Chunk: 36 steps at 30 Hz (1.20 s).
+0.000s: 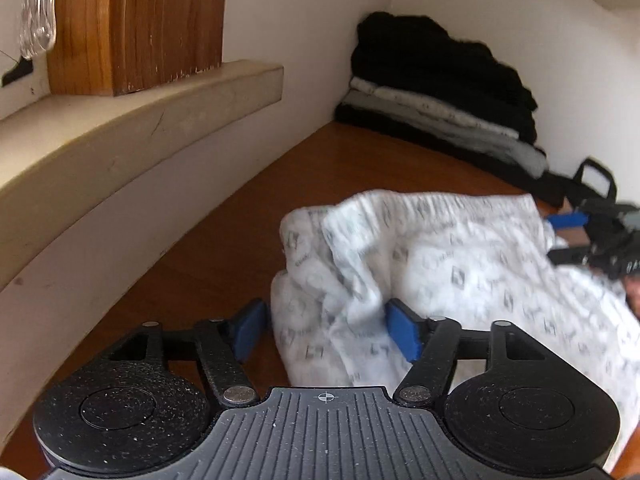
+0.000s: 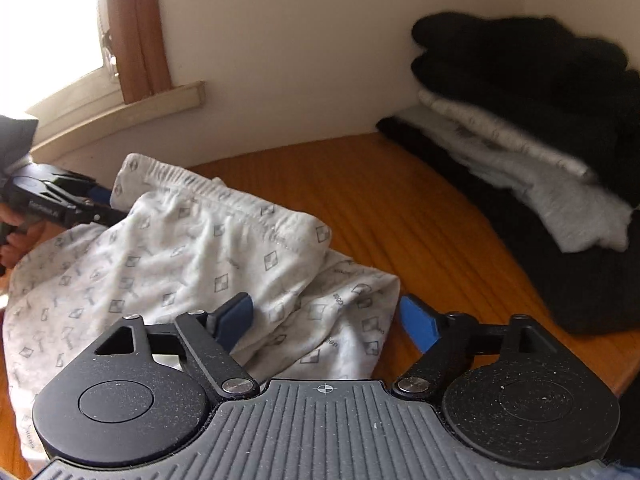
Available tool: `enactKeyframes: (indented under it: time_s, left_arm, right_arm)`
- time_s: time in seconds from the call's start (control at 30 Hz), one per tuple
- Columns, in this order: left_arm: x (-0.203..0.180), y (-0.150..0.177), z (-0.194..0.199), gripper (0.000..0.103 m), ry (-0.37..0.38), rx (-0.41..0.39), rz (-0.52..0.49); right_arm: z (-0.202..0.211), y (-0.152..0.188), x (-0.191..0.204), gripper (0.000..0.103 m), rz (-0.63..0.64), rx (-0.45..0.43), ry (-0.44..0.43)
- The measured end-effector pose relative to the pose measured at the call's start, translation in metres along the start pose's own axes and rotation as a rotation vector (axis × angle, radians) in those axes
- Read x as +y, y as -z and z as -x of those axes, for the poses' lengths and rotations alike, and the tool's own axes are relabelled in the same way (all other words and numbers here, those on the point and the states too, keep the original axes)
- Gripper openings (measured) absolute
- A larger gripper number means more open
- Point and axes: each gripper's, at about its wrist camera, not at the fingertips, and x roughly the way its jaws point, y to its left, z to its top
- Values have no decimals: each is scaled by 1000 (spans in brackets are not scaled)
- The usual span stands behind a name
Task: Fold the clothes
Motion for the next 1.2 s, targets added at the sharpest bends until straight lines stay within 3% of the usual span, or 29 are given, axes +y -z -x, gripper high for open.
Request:
enactKeyframes:
  time_s: [0.1, 0.13, 0.17, 0.2, 0.23, 0.33, 0.37, 0.43, 0.53, 0.83, 0.97, 1.1, 1.2]
  left_arm:
    - [9, -5, -11, 72, 27, 7, 30]
    - [12, -6, -15, 69, 36, 10, 40]
    - [15, -8, -18, 63, 45, 12, 50]
    - [15, -9, -20, 54, 57, 11, 57]
    - [15, -10, -22, 51, 70, 10, 63]
    - [14, -13, -27, 27, 106, 7, 83]
    - [11, -14, -26, 20, 105, -5, 70]
    - [4, -16, -22, 15, 99, -36, 50]
    - [-7, -25, -5, 13, 107, -99, 22]
    - [-56, -82, 50, 11, 105, -349, -75]
    - [-74, -138, 51, 11, 95, -446, -105]
    - [-94, -220, 31, 10, 80, -508, -136]
    - [-114, -293, -5, 10, 68, -521, -166]
  right_arm:
    - [-3, -3, -2, 79, 14, 1, -31]
    - [-3, -3, -2, 68, 16, -3, -50]
    - [-4, -3, -2, 61, 19, -6, -70]
    - [-4, -4, -1, 42, 7, -4, -100]
    - [-4, -4, -1, 33, -7, 0, -132]
    - [-5, -4, 0, 22, -26, -4, -161]
    - [-4, -3, -2, 21, -40, -14, -169]
    - [0, -2, 1, 17, -28, -45, -164]
    - [18, -4, 8, 15, 7, -115, -151]
    - [95, -53, 13, 13, 146, -368, -68]
    - [128, -79, 9, 12, 198, -483, -22]
    - [147, -122, -38, 12, 161, -585, 42]
    - [153, -156, -85, 12, 97, -635, 79]
